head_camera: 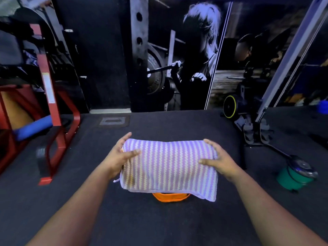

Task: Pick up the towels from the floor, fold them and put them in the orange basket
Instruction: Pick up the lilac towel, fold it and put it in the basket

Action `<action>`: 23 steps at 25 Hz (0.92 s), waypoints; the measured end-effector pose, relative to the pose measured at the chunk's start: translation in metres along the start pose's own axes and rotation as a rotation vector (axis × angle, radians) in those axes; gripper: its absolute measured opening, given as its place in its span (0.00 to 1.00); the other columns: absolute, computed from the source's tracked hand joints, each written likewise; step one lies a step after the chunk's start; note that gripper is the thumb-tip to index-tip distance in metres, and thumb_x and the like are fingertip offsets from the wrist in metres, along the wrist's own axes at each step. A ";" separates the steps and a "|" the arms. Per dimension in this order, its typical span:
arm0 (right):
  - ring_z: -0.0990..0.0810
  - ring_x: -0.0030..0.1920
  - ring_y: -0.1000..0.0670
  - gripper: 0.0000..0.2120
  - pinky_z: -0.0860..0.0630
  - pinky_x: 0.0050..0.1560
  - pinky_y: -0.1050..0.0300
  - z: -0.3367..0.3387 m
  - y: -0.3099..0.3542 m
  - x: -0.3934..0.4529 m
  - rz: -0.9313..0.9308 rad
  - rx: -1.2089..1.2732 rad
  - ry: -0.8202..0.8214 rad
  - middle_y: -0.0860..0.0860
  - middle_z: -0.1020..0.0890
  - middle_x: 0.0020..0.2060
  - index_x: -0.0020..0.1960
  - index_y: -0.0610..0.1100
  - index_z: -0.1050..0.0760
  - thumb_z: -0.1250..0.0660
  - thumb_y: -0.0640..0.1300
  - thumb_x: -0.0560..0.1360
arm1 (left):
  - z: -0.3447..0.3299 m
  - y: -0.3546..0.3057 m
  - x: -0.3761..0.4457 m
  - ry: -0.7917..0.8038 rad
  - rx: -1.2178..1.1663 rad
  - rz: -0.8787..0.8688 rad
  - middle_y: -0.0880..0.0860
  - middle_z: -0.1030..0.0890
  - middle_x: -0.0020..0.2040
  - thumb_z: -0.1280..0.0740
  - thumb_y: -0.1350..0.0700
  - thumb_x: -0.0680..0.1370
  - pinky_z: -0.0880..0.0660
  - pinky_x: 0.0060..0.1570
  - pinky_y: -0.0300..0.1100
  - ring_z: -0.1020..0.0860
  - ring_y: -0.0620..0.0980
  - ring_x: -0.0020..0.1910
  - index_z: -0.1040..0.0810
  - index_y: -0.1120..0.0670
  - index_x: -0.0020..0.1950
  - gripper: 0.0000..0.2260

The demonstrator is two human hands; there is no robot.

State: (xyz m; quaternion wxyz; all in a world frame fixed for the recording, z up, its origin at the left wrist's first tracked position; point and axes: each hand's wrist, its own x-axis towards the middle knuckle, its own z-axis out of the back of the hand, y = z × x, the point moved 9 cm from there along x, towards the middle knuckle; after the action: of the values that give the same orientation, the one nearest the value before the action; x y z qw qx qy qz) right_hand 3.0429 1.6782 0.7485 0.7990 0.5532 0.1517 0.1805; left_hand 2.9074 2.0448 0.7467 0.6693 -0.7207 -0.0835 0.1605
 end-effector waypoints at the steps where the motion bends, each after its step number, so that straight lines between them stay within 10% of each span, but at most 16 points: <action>1: 0.28 0.67 0.53 0.44 0.32 0.67 0.57 -0.005 0.001 -0.002 0.020 -0.209 0.025 0.52 0.29 0.67 0.75 0.55 0.33 0.15 0.47 0.64 | -0.002 0.002 -0.001 0.089 0.095 -0.014 0.50 0.24 0.68 0.18 0.60 0.68 0.23 0.64 0.54 0.20 0.51 0.63 0.27 0.38 0.71 0.37; 4: 0.31 0.64 0.53 0.46 0.34 0.61 0.61 -0.027 -0.015 -0.004 0.017 -0.552 0.097 0.51 0.35 0.64 0.75 0.54 0.36 0.16 0.51 0.63 | -0.002 0.015 0.003 0.158 0.666 -0.040 0.50 0.25 0.69 0.17 0.56 0.62 0.29 0.66 0.45 0.26 0.50 0.67 0.29 0.39 0.71 0.41; 9: 0.27 0.62 0.50 0.18 0.27 0.55 0.52 -0.031 -0.035 -0.006 0.023 -0.985 0.070 0.56 0.28 0.54 0.60 0.59 0.24 0.28 0.58 0.71 | 0.005 0.038 0.010 0.139 1.133 -0.076 0.52 0.21 0.62 0.18 0.51 0.66 0.27 0.59 0.44 0.23 0.54 0.63 0.22 0.47 0.67 0.31; 14: 0.44 0.80 0.50 0.23 0.43 0.75 0.41 -0.041 -0.067 0.010 -0.052 -1.355 0.191 0.54 0.31 0.71 0.67 0.53 0.25 0.31 0.58 0.75 | -0.005 0.067 0.018 0.039 1.626 -0.085 0.50 0.31 0.70 0.29 0.38 0.73 0.36 0.69 0.56 0.36 0.54 0.74 0.18 0.41 0.61 0.18; 16: 0.36 0.78 0.49 0.22 0.42 0.75 0.42 -0.040 -0.081 0.023 -0.102 -1.385 0.246 0.52 0.25 0.68 0.68 0.51 0.28 0.33 0.56 0.76 | -0.028 0.085 0.029 0.153 1.813 -0.145 0.49 0.32 0.75 0.34 0.38 0.76 0.44 0.74 0.57 0.42 0.53 0.79 0.21 0.44 0.66 0.21; 20: 0.20 0.63 0.44 0.24 0.25 0.56 0.51 -0.027 -0.115 0.048 -0.113 -1.324 0.341 0.49 0.19 0.62 0.73 0.55 0.34 0.37 0.51 0.78 | -0.055 0.121 0.059 0.345 1.793 0.022 0.53 0.20 0.65 0.40 0.42 0.82 0.31 0.65 0.47 0.24 0.56 0.66 0.34 0.43 0.74 0.20; 23: 0.22 0.65 0.44 0.22 0.27 0.61 0.51 -0.013 -0.147 0.081 -0.080 -1.314 0.432 0.50 0.20 0.64 0.72 0.59 0.31 0.40 0.49 0.78 | -0.079 0.147 0.087 0.408 1.773 0.073 0.50 0.19 0.65 0.42 0.48 0.82 0.29 0.64 0.47 0.22 0.55 0.65 0.34 0.37 0.74 0.20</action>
State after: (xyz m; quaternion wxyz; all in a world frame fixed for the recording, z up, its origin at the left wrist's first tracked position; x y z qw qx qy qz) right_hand 3.1268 1.6787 0.6027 0.9263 -0.0998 0.1870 0.3115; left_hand 3.0022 1.9867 0.5947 0.9745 0.0414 0.2134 0.0560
